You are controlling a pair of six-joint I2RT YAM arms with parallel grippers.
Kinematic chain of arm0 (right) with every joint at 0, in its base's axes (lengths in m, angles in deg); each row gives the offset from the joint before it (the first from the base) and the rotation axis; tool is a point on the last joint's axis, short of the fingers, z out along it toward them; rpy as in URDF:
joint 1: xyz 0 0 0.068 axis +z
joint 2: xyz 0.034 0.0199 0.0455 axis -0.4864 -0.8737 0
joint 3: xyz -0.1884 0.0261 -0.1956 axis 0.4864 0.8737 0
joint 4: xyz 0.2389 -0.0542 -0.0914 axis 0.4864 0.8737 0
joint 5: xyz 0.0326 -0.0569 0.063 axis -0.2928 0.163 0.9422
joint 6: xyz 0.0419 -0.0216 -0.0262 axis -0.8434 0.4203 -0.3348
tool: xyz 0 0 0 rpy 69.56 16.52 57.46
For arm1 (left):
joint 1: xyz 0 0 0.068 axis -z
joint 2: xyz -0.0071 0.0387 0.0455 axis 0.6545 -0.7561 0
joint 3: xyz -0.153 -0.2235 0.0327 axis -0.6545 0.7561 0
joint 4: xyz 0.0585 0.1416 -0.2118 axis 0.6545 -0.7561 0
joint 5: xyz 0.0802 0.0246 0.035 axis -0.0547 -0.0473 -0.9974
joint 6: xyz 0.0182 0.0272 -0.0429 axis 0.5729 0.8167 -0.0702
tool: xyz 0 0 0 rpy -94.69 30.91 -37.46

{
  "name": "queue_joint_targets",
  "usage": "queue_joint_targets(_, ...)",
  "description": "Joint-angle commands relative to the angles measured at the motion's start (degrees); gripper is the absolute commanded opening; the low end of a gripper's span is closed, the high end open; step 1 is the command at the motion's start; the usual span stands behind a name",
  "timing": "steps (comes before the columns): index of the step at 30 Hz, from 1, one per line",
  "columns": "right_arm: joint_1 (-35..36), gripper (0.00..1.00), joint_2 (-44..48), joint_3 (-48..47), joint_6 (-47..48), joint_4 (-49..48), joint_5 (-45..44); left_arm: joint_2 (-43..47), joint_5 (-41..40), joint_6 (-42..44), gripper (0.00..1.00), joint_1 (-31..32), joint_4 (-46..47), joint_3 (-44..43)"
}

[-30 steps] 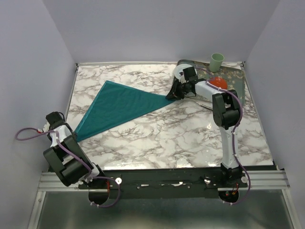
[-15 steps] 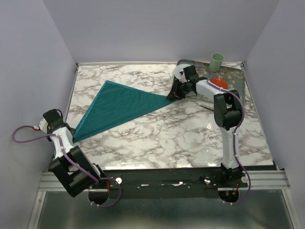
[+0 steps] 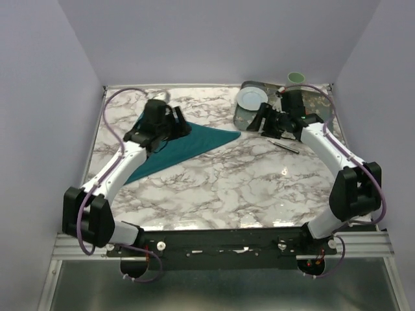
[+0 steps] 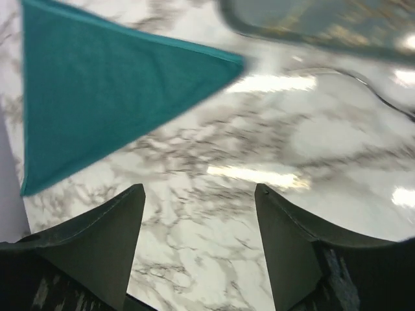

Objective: Fold the napkin, place the utensils inside, and roll it up
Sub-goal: Grab a utensil with the right arm

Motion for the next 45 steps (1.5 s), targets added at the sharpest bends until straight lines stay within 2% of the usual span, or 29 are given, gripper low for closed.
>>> queue_joint_targets(1, -9.43, 0.77, 1.17, 8.79, -14.97, 8.07, -12.36, -5.92, 5.48, 7.74, 0.70, 14.68, 0.47, -9.35)
queue_joint_targets(3, -11.10, 0.74, 1.09, 8.71, -21.54, 10.73, -20.17, -7.59, 5.82, 9.33, 0.70, 17.96, -0.15, -11.37)
queue_joint_targets(4, -11.37, 0.73, 0.47, 7.31, -24.11, 17.62, -23.16, -7.86, 5.92, 10.30, 0.70, 20.94, -0.41, -11.73)
queue_joint_targets(6, -11.72, 0.69, -1.28, 3.35, -28.85, 22.06, -29.07, -8.04, 5.48, 12.32, 0.70, 23.06, -1.20, -12.09)
queue_joint_targets(11, -15.94, 0.64, -4.01, 2.73, -37.92, 22.78, -21.09, -5.76, 5.22, 15.22, 0.71, 25.97, -1.38, -10.34)
queue_joint_targets(16, -17.51, 0.61, -9.10, -0.69, -45.84, 24.36, -21.27, -1.89, 5.22, 17.33, 0.72, 25.98, -1.20, -7.78)
queue_joint_targets(22, -19.55, 0.50, -14.47, -3.86, -49.01, 24.89, -20.12, 0.74, 4.69, 20.23, 0.73, 25.98, -1.65, -6.11)
queue_joint_targets(32, -20.43, 0.50, -19.30, -8.08, -51.20, 25.60, -20.65, -0.48, 5.39, 21.47, 0.75, 25.98, -1.38, -6.55)
queue_joint_targets(37, -20.60, 0.49, -22.81, -10.10, -52.43, 25.77, -19.86, -0.22, 6.10, 22.87, 0.81, 25.98, -1.47, -6.64)
queue_joint_targets(45, -20.60, 0.48, -23.44, -7.21, -52.97, 24.37, -18.62, -1.18, 6.53, 24.19, 0.84, 25.98, -3.32, -8.75)
